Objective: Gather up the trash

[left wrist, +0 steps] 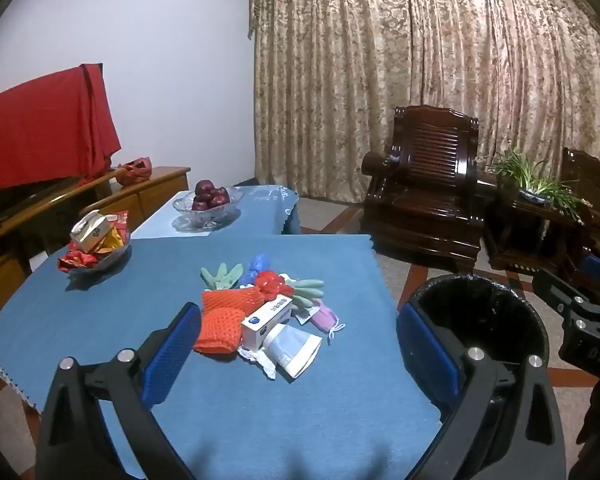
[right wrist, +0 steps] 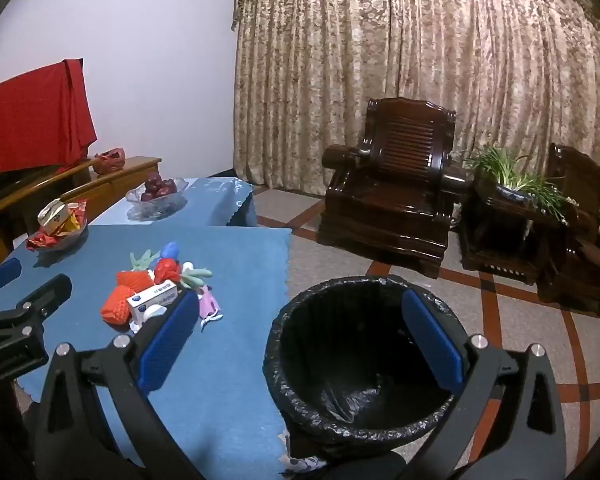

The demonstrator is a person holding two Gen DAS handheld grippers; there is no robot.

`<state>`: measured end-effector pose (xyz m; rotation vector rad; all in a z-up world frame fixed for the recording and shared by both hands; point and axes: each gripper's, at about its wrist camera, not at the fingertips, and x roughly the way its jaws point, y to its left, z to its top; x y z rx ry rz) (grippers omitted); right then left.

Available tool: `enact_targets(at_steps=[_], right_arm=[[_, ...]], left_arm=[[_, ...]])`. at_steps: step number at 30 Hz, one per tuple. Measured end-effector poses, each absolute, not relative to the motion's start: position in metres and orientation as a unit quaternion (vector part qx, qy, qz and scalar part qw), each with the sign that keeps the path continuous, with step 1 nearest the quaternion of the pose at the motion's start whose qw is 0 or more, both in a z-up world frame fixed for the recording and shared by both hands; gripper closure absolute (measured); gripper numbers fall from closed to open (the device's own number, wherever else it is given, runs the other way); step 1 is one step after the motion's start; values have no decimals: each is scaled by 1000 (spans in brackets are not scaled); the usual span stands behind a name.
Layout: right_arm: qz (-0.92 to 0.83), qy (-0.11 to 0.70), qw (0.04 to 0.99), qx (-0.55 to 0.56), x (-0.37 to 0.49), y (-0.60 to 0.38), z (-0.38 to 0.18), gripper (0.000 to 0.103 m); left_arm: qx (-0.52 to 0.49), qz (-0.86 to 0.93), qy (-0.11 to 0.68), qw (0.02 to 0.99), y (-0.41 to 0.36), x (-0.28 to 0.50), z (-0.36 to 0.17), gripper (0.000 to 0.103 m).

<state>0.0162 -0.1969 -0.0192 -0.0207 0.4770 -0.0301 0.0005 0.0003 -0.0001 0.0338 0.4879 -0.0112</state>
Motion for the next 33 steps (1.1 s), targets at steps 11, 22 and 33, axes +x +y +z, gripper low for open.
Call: enact_targets(at_steps=[11,22,33], right_arm=[[-13,234,972,-8,16,-198,-18,5],[-15,236,972,-8,16,-198,-18,5],[-15,235,972,-7,15,-198,-19,5]], left_arm=[[19,-5,238,971,0,0,0,6],[19,-5,238,971,0,0,0,6],[19,-5,237,971,0,0,0,6]])
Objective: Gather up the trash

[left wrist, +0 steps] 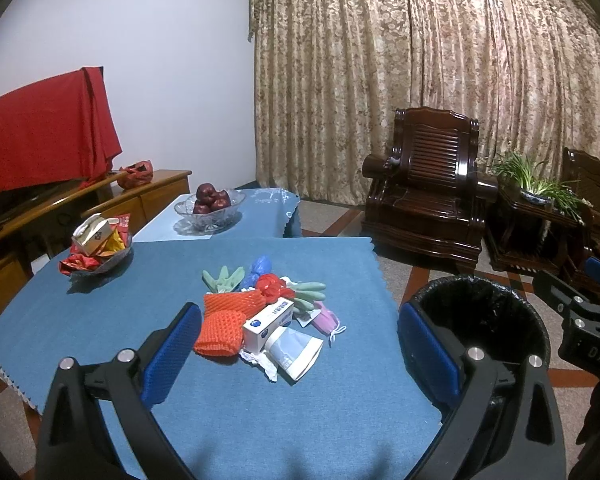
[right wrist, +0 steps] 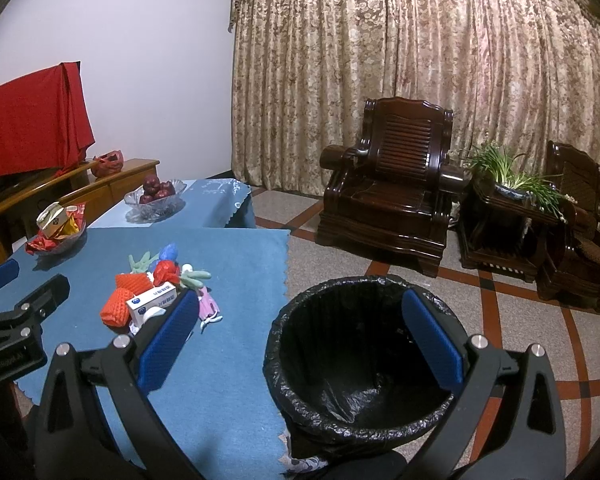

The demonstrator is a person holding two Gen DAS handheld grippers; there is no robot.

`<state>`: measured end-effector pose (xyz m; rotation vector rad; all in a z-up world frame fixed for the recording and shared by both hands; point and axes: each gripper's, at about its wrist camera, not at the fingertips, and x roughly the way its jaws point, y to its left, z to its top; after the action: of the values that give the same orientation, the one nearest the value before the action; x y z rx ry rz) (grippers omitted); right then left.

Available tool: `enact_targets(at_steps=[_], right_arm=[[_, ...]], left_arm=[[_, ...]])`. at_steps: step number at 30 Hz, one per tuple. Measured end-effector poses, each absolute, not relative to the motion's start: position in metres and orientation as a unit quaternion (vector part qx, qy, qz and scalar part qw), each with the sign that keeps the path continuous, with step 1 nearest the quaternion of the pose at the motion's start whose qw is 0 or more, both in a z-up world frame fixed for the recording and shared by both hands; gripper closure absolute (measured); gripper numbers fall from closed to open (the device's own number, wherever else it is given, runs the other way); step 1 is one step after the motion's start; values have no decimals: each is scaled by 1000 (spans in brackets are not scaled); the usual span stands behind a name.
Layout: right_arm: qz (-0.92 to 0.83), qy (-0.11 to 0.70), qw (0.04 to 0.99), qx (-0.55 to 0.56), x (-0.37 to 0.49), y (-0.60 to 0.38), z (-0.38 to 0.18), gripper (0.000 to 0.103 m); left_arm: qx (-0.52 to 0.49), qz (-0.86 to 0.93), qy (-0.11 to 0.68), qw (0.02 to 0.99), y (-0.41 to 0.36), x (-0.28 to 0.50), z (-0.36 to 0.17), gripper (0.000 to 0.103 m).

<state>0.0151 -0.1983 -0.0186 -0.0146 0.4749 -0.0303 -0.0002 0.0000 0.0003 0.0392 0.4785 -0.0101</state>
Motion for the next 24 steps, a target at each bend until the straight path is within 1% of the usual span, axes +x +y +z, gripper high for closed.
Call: enact_targets(at_steps=[24], right_arm=[[-15,235,972,-6,11,-208,-18,5]], left_arm=[[20,-5,236,972,0,0,0,6]])
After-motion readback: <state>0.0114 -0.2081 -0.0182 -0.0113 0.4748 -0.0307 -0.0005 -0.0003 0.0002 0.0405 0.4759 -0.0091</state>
